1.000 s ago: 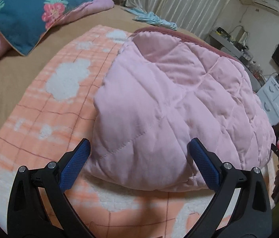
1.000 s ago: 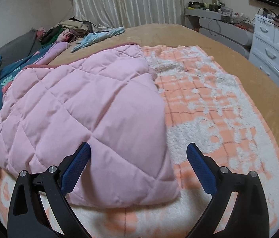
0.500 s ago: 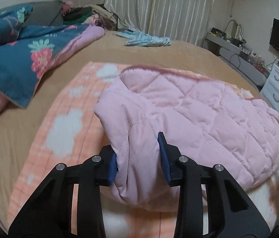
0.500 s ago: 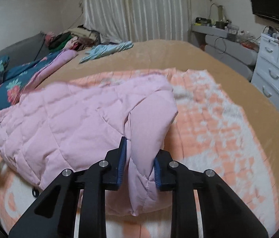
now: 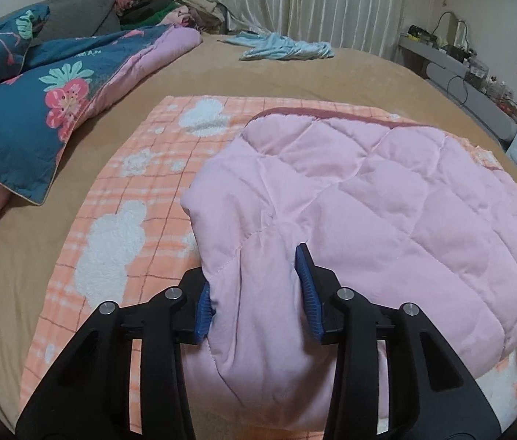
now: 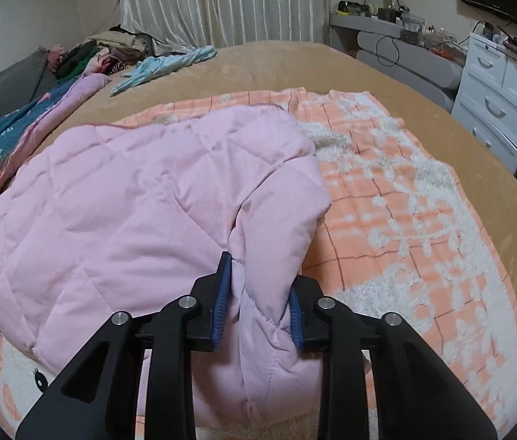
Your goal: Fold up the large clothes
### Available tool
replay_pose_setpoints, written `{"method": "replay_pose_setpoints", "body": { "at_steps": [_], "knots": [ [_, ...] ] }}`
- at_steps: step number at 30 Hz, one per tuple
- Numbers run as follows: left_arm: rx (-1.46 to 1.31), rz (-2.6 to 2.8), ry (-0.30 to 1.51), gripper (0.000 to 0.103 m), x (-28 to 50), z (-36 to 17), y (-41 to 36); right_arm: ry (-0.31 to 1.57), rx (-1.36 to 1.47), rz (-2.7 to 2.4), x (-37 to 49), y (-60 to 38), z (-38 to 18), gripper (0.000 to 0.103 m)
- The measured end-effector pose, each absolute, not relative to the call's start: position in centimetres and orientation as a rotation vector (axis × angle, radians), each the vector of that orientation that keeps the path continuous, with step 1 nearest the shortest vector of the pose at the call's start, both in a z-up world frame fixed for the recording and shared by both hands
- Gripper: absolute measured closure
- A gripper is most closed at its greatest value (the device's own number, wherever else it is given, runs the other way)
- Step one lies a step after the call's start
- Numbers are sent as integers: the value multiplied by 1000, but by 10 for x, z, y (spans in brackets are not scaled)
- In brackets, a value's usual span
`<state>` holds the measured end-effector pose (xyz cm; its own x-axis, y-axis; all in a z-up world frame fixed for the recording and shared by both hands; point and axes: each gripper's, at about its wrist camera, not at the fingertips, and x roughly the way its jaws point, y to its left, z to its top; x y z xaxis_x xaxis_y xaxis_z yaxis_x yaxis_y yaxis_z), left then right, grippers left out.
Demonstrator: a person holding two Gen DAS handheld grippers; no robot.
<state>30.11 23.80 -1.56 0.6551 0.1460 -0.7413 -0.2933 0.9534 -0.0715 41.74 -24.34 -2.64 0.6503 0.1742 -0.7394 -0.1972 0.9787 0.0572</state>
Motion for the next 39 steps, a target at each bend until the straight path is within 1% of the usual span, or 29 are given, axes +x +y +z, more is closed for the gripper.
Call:
{"method": "replay_pose_setpoints", "body": {
  "at_steps": [2, 3, 4, 5, 7, 8, 9, 10, 11, 13, 15, 16, 21, 30, 39],
  "knots": [
    [-204, 256, 824, 67, 301, -19, 240, 844, -24, 210, 418, -244, -29, 70],
    [-211, 260, 826, 66, 301, -19, 241, 849, -23, 207, 418, -245, -31, 66],
    [-218, 264, 830, 62, 301, -20, 242, 851, -22, 202, 418, -246, -32, 63],
    [-224, 268, 839, 60, 301, -21, 243, 853, -15, 197, 417, -248, -32, 58],
    [-243, 279, 867, 53, 301, -22, 247, 861, 13, 192, 416, -253, -33, 50],
    [-252, 281, 871, 51, 300, -22, 247, 869, 34, 184, 415, -256, -33, 37],
    [-260, 285, 875, 48, 298, -22, 248, 876, 60, 173, 413, -261, -33, 22],
    [-265, 292, 880, 42, 296, -21, 250, 876, 80, 168, 411, -265, -32, 17],
    [-265, 297, 883, 39, 295, -20, 251, 875, 103, 169, 408, -269, -32, 14],
    [-268, 312, 890, 28, 289, -18, 254, 875, 128, 182, 401, -274, -30, 10],
    [-281, 320, 890, 22, 281, -16, 257, 861, 156, 192, 390, -279, -26, 6],
    [-290, 326, 890, 16, 276, -14, 259, 851, 175, 205, 384, -281, -23, 6],
    [-327, 336, 886, 10, 252, -9, 263, 823, 231, 240, 361, -289, -11, 4],
    [-367, 333, 873, 10, 209, -8, 256, 824, 251, 273, 327, -288, -6, 4],
    [-343, 327, 880, 9, 190, -11, 241, 846, 273, 283, 311, -281, -17, 4]
  ]
}}
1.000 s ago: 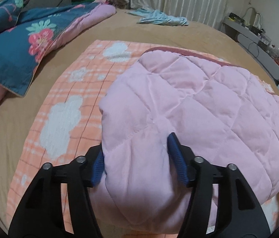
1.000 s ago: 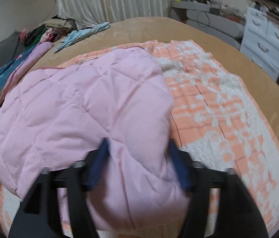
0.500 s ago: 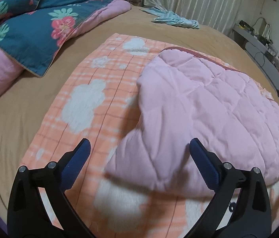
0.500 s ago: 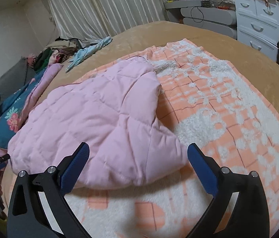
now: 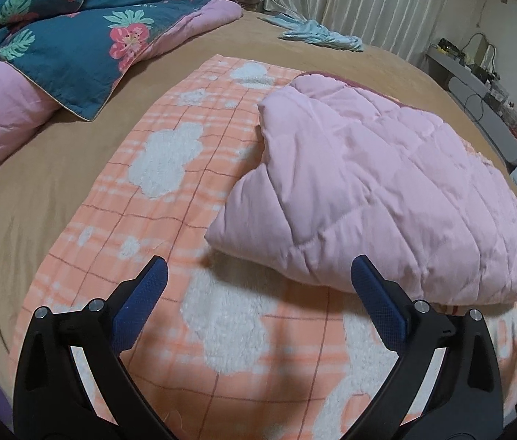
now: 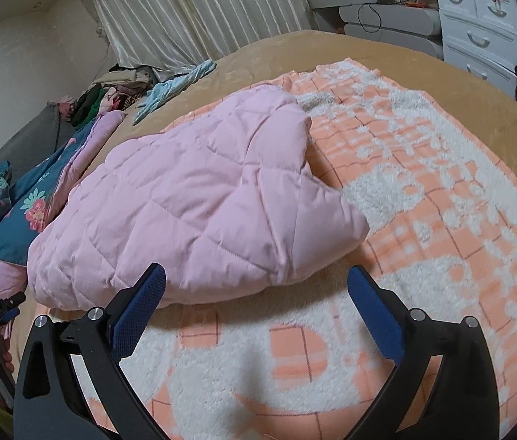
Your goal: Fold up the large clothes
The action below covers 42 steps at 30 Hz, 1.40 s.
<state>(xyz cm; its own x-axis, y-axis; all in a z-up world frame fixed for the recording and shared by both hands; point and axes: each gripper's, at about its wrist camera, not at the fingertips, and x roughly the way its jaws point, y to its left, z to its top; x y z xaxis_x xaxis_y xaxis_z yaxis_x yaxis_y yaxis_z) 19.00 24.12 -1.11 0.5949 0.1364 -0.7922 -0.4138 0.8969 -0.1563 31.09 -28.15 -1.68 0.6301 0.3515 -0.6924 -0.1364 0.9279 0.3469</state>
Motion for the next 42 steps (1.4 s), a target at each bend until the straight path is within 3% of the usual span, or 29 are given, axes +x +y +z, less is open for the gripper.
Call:
{"method": "replay_pose_setpoints", "body": {
  "at_steps": [12, 31, 42],
  "knots": [
    [-364, 302, 934, 9, 199, -30, 227, 896, 282, 210, 321, -276, -36, 4],
    [-1054, 141, 877, 8, 253, -86, 265, 963, 553, 224, 372, -277, -73, 4],
    [-1051, 127, 816, 8, 269, -102, 259, 924, 633, 284, 393, -272, -86, 5]
  ]
}}
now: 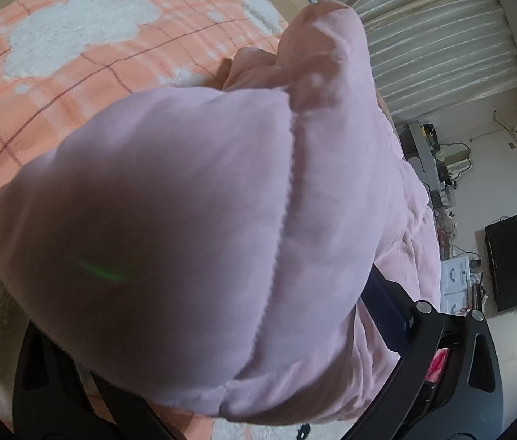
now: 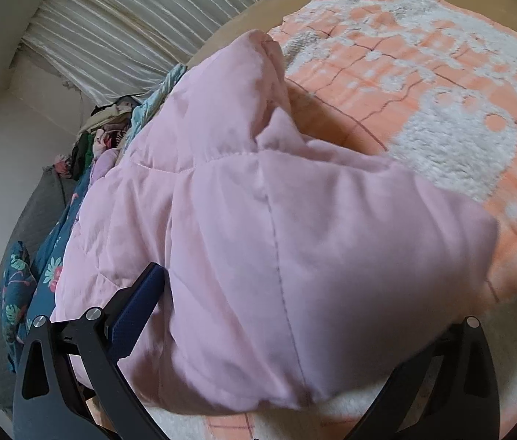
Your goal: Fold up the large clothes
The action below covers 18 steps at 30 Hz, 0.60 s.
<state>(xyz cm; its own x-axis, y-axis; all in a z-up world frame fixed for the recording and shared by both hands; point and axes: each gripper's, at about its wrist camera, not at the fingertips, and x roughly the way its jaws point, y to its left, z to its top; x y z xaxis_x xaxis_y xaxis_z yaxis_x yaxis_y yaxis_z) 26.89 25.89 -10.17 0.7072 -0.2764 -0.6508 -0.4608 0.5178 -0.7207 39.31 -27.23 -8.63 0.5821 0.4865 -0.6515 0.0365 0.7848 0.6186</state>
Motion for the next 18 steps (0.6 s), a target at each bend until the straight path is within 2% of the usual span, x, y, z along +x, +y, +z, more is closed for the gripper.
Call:
{"method": "replay_pose_setpoints", "body": {
  "at_steps": [3, 6, 13, 18],
  "knots": [
    [-1030, 135, 803, 8, 271, -101, 254, 913, 616, 309, 395, -271, -86, 12],
    [-1003, 146, 794, 12, 273, -98, 249, 904, 610, 340, 396, -270, -85, 27],
    [-877, 152, 772, 48, 278, -76, 230, 867, 517, 373, 394, -257, -70, 49],
    [-784, 173, 767, 61, 277, -60, 220, 851, 431, 365, 393, -246, -57, 58]
  ]
}}
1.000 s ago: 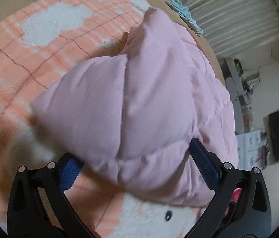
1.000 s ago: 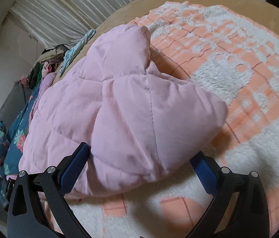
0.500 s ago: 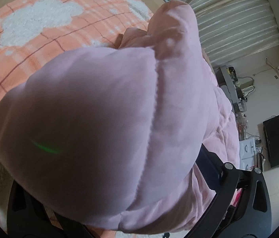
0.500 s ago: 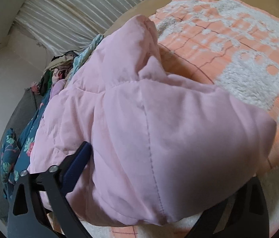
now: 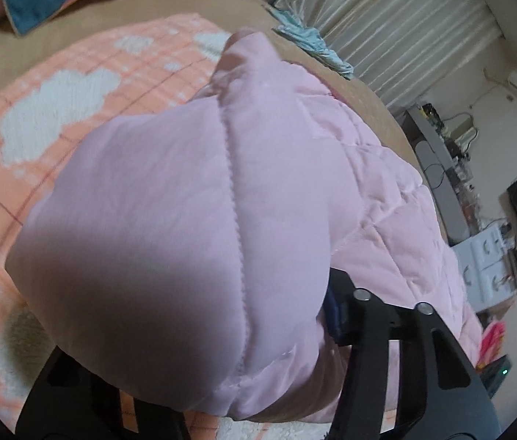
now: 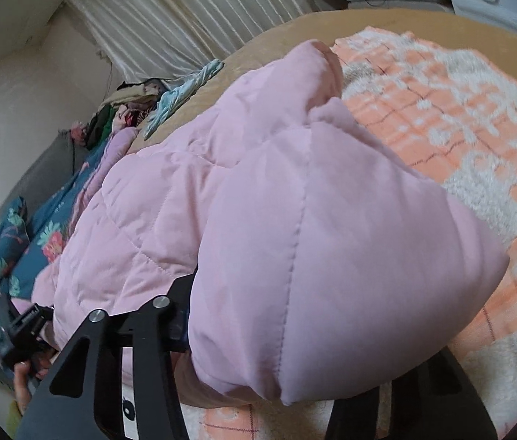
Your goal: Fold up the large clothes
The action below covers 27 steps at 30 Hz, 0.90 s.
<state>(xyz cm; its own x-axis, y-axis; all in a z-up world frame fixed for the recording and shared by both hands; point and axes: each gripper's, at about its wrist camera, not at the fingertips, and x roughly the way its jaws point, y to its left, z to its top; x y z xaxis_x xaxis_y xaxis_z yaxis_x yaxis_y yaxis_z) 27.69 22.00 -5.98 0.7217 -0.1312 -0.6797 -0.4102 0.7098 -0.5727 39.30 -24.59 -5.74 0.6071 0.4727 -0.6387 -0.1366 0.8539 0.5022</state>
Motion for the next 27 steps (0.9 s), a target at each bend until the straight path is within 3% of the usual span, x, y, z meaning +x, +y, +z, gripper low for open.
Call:
{"method": "replay_pose_setpoints", "body": {
  "at_steps": [15, 27],
  "knots": [
    [-638, 200, 776, 69, 273, -37, 213, 800, 237, 343, 375, -220, -29, 69],
    [-583, 193, 751, 71, 250, -4, 213, 727, 97, 384, 342, -207, 11, 72]
  ]
}}
